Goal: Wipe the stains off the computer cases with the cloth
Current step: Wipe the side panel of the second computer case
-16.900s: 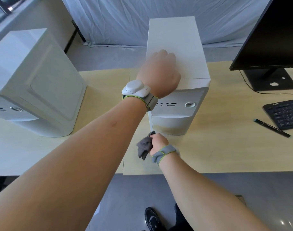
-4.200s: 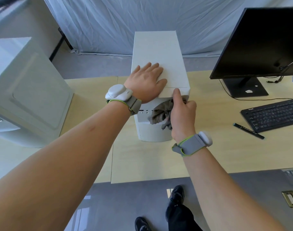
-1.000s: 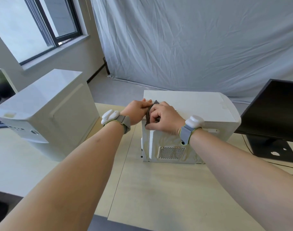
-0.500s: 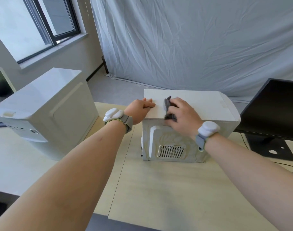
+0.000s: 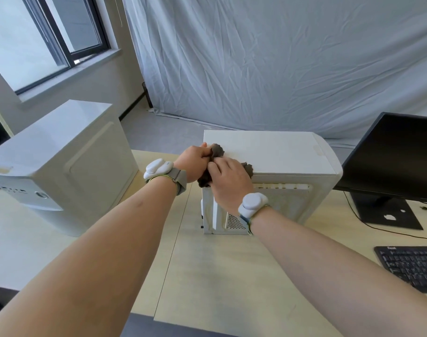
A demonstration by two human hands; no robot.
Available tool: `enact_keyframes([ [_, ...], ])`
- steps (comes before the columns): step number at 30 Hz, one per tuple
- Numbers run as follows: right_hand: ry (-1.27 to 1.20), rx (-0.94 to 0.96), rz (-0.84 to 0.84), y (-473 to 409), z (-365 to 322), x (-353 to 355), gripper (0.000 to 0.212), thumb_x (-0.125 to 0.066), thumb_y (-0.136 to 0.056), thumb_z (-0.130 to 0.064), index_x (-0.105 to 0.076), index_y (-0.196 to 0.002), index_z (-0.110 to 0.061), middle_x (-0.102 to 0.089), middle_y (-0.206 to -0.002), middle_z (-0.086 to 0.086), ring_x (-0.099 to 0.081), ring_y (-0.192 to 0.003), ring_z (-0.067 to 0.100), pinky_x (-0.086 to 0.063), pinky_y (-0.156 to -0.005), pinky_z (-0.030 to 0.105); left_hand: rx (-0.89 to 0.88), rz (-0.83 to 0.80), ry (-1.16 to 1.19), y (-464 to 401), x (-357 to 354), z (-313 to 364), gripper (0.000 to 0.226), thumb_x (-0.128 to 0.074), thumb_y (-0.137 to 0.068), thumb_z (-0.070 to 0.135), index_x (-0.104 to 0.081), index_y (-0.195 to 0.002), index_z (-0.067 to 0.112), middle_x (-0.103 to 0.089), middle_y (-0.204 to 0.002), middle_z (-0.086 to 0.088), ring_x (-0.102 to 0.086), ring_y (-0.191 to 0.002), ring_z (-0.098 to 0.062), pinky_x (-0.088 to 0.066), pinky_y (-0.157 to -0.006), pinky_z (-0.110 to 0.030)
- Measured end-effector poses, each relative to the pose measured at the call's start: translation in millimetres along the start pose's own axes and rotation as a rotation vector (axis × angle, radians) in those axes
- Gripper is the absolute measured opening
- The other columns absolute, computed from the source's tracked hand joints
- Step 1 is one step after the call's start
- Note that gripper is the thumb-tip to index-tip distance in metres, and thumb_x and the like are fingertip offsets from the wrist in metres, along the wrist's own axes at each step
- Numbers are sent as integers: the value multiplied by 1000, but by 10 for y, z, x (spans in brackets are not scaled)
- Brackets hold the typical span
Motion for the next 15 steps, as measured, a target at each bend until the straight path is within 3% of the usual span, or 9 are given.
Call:
enact_keyframes([
  [2,14,10,-15,-13,23,48,23,-68,-79,-7,-55,-98,-11,-59,-96,8,-55,-91,32,-47,-84,41,-13,-5,-2,4,-10,14,37,-46,-103,8,-67,-133,17,-46,-155,-3,-22,-152,-8,-18,-117,-20],
  [6,24,-3,-21,191,403,237,28,-70,-78,-8,-60,-104,-10,-63,-104,8,-58,-97,32,-47,-91,42,-21,-6,4,8,-40,28,36,-46,-107,12,-63,-138,19,-44,-156,6,-24,-151,-8,-9,-111,-10],
  [11,52,-125,-21,640,1155,478,42,-76,-73,-6,-62,-112,-5,-63,-113,15,-58,-104,37,-47,-95,45,-15,-8,15,-12,-62,-11,36,-45,-107,12,-63,-137,21,-44,-156,6,-24,-151,-7,-8,-109,-10],
  [15,-35,-230,-1,730,1337,565,32,-73,-76,-6,-62,-106,-7,-63,-104,10,-56,-99,36,-48,-87,45,-1,8,1,-61,-86,-16,36,-45,-106,10,-64,-136,20,-46,-155,5,-25,-151,-8,-13,-109,-12],
])
Point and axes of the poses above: each hand's wrist, its own y-axis away from the middle knuckle, its own x-axis out of the back of the hand, z = x × y, the point moved 7 cm from there along -y, towards the middle knuckle
